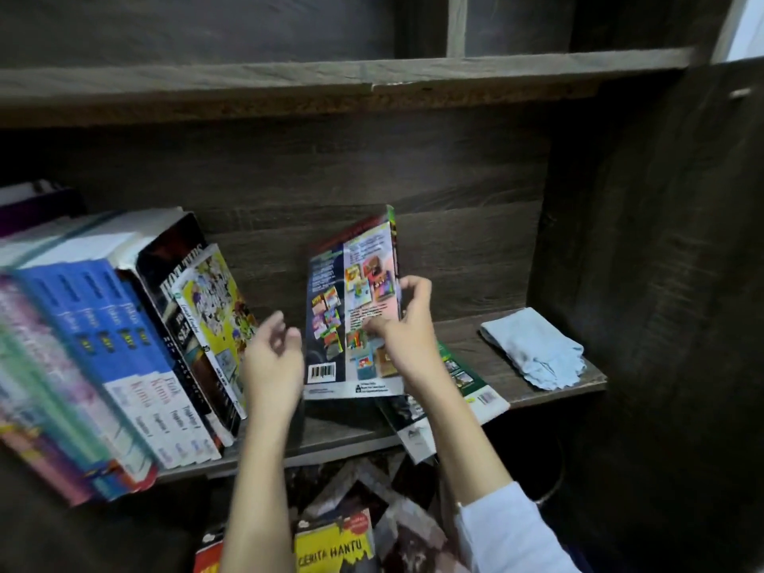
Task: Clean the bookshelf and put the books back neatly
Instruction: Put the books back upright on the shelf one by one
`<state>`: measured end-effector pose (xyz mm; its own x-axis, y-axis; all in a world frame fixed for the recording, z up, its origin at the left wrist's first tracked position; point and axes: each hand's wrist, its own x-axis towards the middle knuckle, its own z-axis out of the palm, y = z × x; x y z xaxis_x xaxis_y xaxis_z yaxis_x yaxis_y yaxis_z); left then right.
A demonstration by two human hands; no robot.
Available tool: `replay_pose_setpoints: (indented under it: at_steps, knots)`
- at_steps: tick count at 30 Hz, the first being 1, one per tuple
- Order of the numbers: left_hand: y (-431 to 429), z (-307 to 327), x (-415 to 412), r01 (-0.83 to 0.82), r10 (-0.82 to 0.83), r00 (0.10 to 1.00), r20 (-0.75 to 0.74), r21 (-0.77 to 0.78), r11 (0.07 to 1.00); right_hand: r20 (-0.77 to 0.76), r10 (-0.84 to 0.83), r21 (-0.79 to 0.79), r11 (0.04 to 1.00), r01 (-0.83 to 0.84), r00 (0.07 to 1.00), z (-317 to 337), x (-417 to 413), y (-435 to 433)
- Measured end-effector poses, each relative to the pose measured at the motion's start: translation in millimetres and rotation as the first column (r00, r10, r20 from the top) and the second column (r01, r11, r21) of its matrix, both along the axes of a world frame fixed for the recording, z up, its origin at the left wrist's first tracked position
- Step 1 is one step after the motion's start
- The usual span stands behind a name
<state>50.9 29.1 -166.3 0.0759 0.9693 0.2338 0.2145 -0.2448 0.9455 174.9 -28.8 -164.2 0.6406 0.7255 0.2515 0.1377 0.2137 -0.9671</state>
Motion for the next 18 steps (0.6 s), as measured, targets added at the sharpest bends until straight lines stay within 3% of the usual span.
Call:
replay_pose_setpoints:
  at_steps: [4, 7, 13, 18]
  knots:
    - [6.7, 24.5, -32.2, -0.066, 0.146, 0.975, -0.166, 0.411, 0.909, 0.148, -0.069, 0.080, 0.995, 0.058, 0.987, -20.7, -42.9, 25.4]
    - [9.9, 34.0, -51.5, -0.047, 0.200, 0.960, -0.195, 0.591, 0.805, 0.288, -0.093, 0.075, 0.994, 0.074, 0.953, -37.8, -70.5, 40.7]
    - [24.8, 24.2, -78.2, 0.026, 0.343, 0.830, -0.441, 0.644, 0.765, 0.369, -0.065, 0.118, 0.993, 0.023, 0.927, -71.8, -112.7, 59.6]
    - [25.6, 27.8, -93.2, 0.174, 0.302, 0.698, -0.649, 0.563, 0.808, 0.363, -0.018, 0.099, 0.995, -0.020, 0.931, -85.9, -120.0, 76.2]
